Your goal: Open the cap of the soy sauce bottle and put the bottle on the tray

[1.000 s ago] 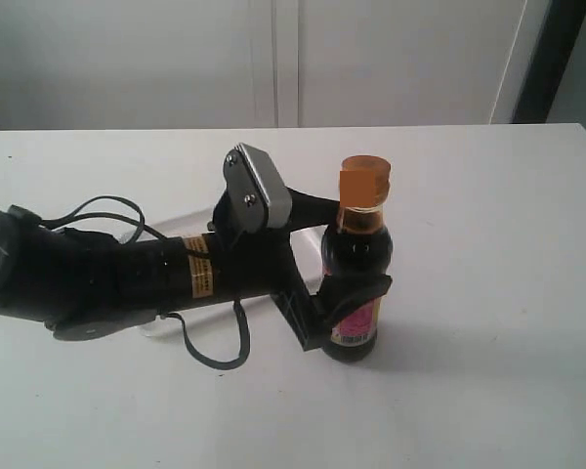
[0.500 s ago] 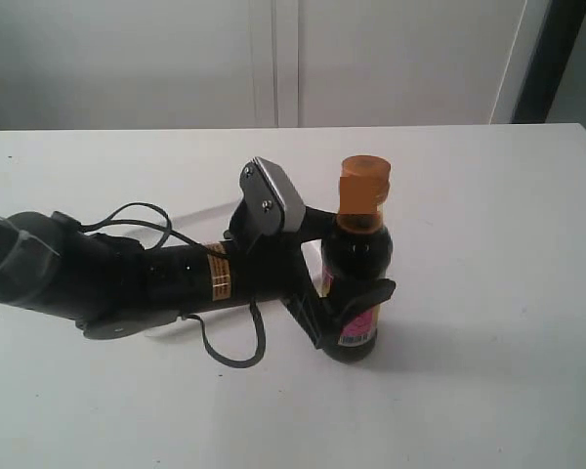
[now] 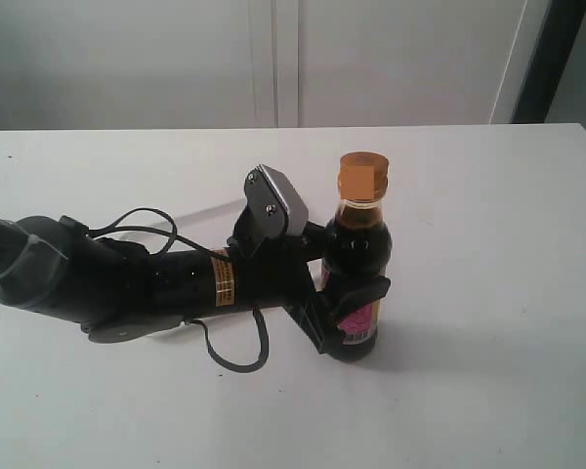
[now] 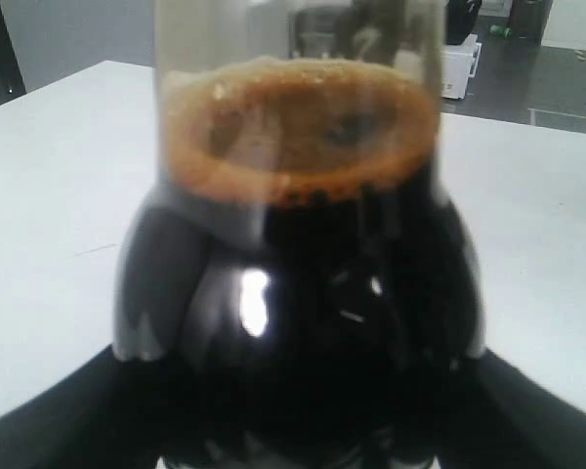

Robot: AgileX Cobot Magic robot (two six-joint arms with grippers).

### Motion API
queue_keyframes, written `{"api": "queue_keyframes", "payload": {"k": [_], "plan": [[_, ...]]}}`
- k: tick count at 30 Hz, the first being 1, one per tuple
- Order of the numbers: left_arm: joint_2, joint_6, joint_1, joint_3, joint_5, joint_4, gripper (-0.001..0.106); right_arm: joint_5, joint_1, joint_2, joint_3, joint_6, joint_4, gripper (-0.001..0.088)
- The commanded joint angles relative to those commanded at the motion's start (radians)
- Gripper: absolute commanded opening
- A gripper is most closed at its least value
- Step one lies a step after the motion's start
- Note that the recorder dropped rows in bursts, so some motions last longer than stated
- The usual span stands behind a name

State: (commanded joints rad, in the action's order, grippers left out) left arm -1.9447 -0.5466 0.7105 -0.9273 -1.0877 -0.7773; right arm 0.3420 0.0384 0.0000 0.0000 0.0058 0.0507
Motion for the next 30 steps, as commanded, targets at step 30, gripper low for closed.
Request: {"api": "queue_keyframes", "payload": {"k": [30], "plan": [[0.0, 0.0, 0.0, 0.0, 0.009, 0.011, 0.0, 0.0, 0.0, 0.0, 0.0, 0.0, 0.0, 0.0]]}}
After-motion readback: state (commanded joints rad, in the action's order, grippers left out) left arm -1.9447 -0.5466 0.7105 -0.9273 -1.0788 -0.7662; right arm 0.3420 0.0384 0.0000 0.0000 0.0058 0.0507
